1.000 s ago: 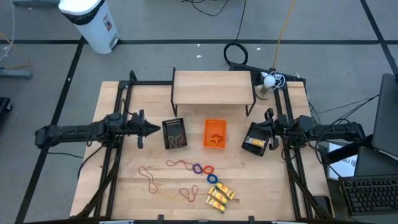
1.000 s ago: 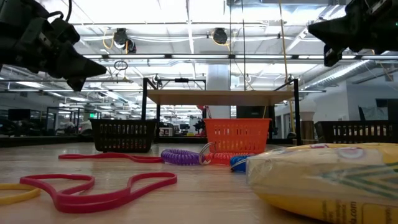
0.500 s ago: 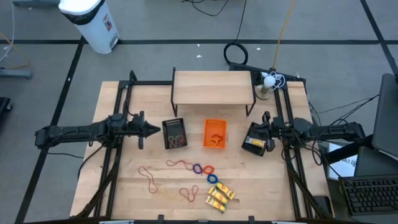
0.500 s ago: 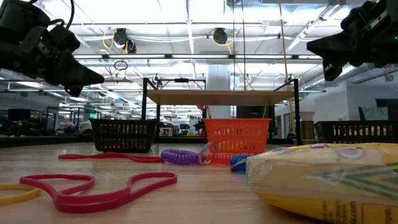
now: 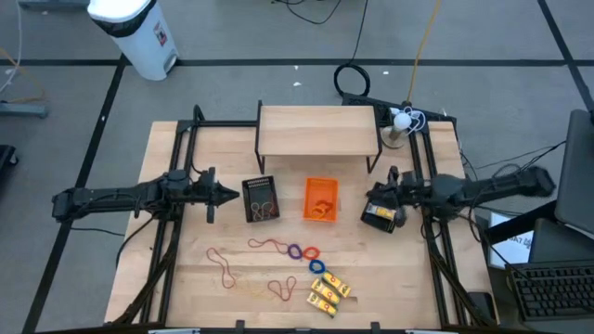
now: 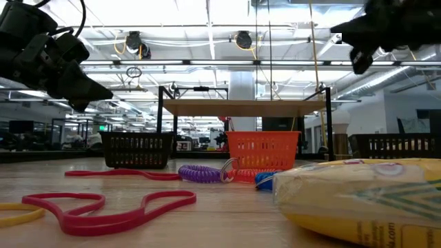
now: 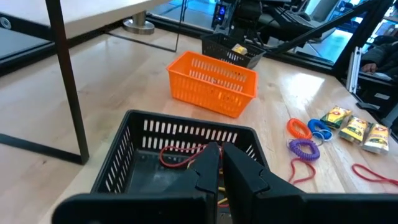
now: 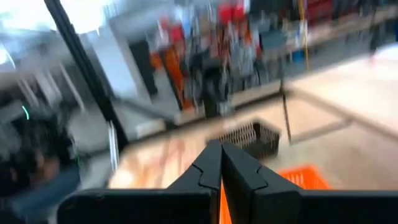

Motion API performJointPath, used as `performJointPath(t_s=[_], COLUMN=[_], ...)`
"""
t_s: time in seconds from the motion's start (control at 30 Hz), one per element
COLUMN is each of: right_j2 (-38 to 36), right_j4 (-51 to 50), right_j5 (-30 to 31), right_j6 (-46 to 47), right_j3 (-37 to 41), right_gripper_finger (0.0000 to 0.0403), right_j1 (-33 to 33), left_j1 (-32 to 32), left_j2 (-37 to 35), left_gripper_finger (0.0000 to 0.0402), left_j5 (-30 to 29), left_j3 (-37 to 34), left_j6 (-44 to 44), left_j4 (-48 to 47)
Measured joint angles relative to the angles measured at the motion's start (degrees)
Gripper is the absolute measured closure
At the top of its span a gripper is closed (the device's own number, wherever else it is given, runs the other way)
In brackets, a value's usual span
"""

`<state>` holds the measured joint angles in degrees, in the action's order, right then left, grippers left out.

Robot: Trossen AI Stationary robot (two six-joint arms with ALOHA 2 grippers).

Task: Pick & Place Office Desk Supplies
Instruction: Put the yellow crayon box into the right black bin

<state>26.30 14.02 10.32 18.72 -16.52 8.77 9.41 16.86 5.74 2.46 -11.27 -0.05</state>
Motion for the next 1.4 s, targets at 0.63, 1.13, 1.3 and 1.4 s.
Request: performJointPath(t_s=[0.63,1.13,1.3,1.4], right_j2=[63.2,72.0,75.9,78.4], right_j4=[-42.6,-38.4,-38.3,-36.7], right_j5=[-4.6,-6.0,-5.8,-5.8], right_j6=[25.7,45.3,47.9,48.1], right_j3=[-51.1,-51.2,-51.2,-51.2], right_gripper_finger=[0.0400,0.0182,0.0142,0.0140], right_j1=[24.5,27.0,28.9,29.7], left_j1=[-0.1,-0.1,-0.1,-0.1], left_j2=[0.0,0.0,0.0,0.0], left_gripper_finger=[0.0382,0.0382,0.0382,0.0382], left_j5=[-0.2,-0.3,-0.3,-0.3], left_j3=[0.0,0.0,0.0,0.0], left_j6=[0.4,0.4,-0.7,-0.7], left_j4=[-1.1,-1.1,-1.1,-1.2])
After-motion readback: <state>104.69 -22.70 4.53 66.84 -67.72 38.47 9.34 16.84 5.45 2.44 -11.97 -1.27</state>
